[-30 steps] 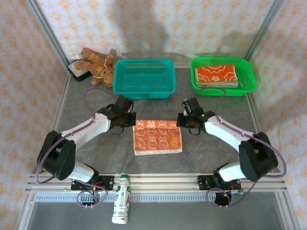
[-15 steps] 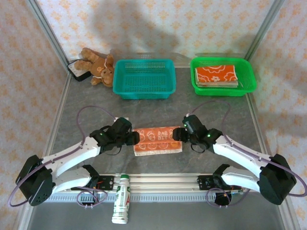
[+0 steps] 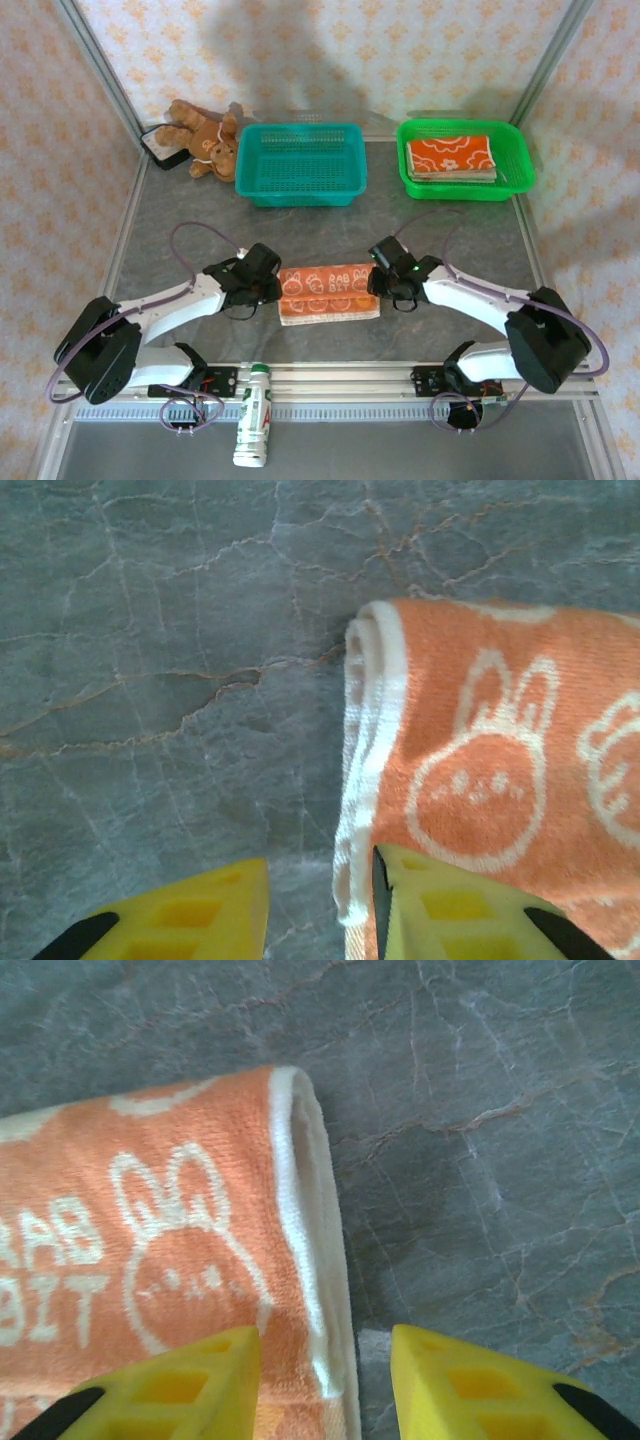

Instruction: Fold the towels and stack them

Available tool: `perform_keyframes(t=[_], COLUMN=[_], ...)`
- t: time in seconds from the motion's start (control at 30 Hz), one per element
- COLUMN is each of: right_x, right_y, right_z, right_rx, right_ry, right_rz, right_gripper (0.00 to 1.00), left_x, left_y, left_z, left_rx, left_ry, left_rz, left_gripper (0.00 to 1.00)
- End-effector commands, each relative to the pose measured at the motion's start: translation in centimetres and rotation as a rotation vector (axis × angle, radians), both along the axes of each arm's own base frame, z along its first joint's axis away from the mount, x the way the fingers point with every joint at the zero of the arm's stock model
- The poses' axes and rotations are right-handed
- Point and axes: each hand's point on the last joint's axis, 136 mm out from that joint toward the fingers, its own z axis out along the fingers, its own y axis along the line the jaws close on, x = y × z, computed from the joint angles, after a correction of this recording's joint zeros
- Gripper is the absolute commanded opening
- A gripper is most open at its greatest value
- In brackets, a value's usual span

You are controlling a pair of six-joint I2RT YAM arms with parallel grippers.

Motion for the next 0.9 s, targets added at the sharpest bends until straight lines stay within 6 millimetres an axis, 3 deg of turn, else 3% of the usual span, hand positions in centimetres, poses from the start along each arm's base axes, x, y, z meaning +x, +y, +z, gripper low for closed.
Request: perform_keyframes(t=[0.0,0.17,0.27,0.37,0.5,0.57,0.67,0.8,0.87], right_x=[0.9,0.9,0.8,0.7,0.5,0.5,0.4,0.3,0.2], right_y=[0.8,1.5,1.7,1.7,1.6,1.6,1.4,1.3,1.2], right_z=[0.4,-0.2,-0.4,-0.5,-0.4,-0.2,-0.1,-0.6,-0.8], right_rx=[0.023,0.047,0.050,0.055,0.058,0.060,0.052,0.048,0.041], right_ry=[-0.004,0.016,0.028,0.035,0.036,0.032,0.030,0.042,0.045], right_rz=[0.002,0.014,0.016,0.017,0.015,0.015,0.015,0.015,0.013], right_gripper=[0.33,0.32,0.28,0.25,0.13,0.13,0.14,0.18,0.16], left_x=[0.9,0.7,0.6,0.4,0.0,-0.3,-0.7,-0.8,-0.7], left_y=[-1.1,-1.4,-1.6,-1.4,-1.3,-1.1,-0.3,-0.6,-0.8], left_z=[0.2,-0.3,-0.4,-0.6,-1.0,-1.1,-1.1,-1.4,-1.7], left_rx=[-0.050,-0.080,-0.092,-0.088,-0.089,-0.079,-0.044,-0.051,-0.061], left_ry=[-0.012,-0.005,0.000,0.008,0.028,0.037,0.038,0.047,0.055], left_rz=[0.008,0.015,0.016,0.019,0.021,0.022,0.023,0.007,0.008], left_gripper=[0.26,0.21,0.11,0.11,0.09,0.10,0.21,0.21,0.14])
